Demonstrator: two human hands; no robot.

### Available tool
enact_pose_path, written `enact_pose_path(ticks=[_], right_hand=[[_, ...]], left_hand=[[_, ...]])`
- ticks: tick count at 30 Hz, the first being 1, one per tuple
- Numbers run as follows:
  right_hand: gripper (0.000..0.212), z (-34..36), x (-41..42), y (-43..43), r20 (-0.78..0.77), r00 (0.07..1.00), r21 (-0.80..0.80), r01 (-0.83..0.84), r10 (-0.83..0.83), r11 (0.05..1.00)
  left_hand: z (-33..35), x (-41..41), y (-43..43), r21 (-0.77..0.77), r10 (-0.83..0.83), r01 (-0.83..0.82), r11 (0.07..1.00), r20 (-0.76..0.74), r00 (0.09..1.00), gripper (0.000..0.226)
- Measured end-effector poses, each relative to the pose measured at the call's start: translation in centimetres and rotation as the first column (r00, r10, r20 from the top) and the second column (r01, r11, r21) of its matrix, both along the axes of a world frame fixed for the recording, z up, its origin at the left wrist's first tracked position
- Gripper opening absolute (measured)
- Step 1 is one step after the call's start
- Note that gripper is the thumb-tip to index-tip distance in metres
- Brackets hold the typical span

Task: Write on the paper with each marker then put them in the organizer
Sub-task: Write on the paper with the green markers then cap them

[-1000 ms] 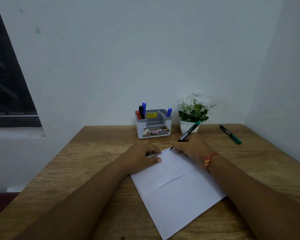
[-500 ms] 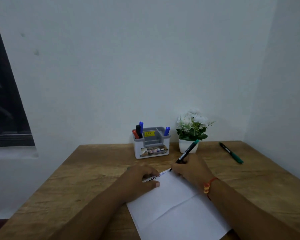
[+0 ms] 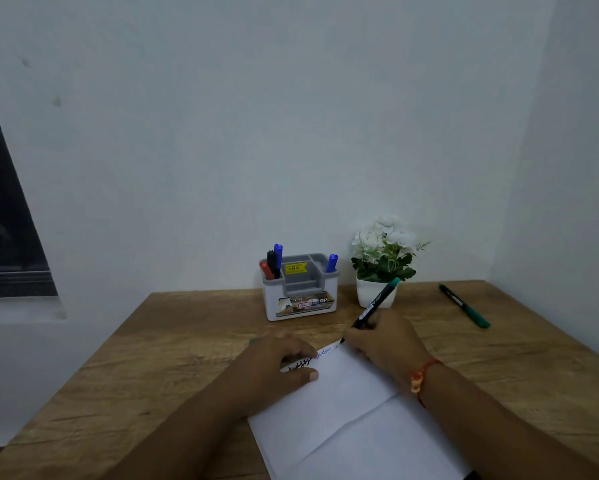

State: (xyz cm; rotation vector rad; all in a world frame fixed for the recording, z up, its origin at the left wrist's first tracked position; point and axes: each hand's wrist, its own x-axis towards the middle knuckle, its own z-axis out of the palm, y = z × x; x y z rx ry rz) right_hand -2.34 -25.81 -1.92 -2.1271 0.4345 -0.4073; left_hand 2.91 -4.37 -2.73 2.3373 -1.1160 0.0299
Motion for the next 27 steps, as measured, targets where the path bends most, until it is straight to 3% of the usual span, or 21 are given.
enact_pose_path(ticks=[10,17,27], right_hand=[[0.011,0.15,0.14,0.1,-0.01,1.0,-0.031,0.002,-0.002,1.0],[0.018,0.96,-0.69,-0.29,-0.001,0.998,0.073,-0.057,0.057,0.996],[0.019,0.87,-0.41,-0.2,-0.031,0.998,0.038,-0.047,0.049,0.998]], left_hand=[[0.2,-0.16,-0.06,0.026,0.012,-0.013,1.0,0.006,1.0,0.035],[0.52,-0.41,0.02,0.033,0.006,-0.006,0.999,0.007,1.0,0.036],[0.6,-0.34,-0.08,0.052,0.016,-0.016,0.999,-0.004,1.0,0.037]])
